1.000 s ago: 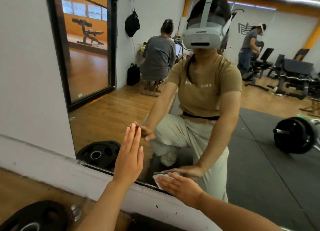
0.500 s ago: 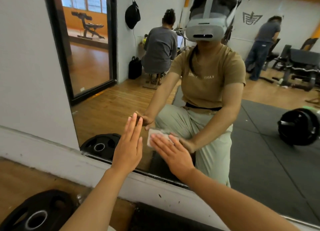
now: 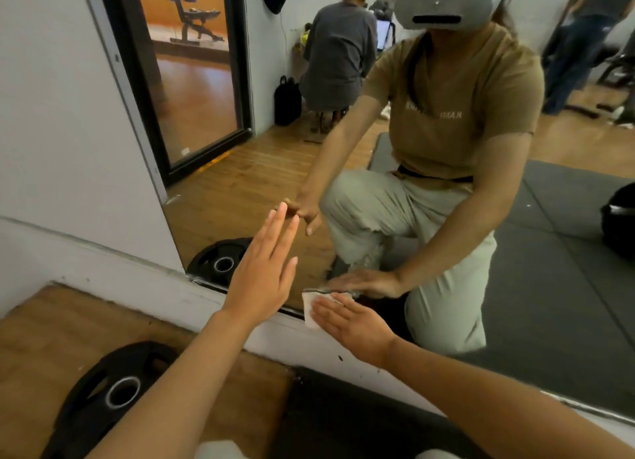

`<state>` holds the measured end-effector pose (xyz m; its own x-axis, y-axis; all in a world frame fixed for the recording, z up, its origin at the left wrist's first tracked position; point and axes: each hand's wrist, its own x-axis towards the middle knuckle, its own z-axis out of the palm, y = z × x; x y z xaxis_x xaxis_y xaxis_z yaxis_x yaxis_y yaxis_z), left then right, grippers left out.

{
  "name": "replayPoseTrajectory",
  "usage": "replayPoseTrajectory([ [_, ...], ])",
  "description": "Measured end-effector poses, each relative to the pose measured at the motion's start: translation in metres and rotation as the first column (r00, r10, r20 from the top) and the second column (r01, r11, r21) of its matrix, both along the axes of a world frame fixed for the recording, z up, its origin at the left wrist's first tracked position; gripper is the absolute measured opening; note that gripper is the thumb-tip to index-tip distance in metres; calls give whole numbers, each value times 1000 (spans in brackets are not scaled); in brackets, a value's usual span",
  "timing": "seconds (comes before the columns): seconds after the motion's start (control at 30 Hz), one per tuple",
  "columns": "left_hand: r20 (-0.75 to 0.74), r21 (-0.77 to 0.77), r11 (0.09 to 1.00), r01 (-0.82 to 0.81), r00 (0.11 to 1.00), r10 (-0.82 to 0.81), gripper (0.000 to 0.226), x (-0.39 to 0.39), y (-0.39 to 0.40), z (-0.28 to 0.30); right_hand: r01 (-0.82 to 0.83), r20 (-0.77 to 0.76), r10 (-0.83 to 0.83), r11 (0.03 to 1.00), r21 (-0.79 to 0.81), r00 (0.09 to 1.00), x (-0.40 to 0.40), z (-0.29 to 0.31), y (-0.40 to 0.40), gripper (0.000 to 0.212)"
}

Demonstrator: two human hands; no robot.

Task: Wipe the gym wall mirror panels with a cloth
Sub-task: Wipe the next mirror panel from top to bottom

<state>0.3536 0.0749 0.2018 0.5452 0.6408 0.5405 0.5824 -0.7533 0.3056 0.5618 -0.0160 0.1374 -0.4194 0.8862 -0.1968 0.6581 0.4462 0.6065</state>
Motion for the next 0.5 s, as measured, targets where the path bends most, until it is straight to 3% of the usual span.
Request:
replayPoseTrajectory([
  [0.2, -35, -163, 986, -25, 999, 20, 59, -9, -24, 31, 105, -455, -122, 993, -62, 882, -6, 52, -27, 98],
  [0.5, -247, -523, 847, -100, 968, -38, 56, -9, -103, 118, 334, -745, -446, 890, -311, 496, 10, 173, -98, 83],
])
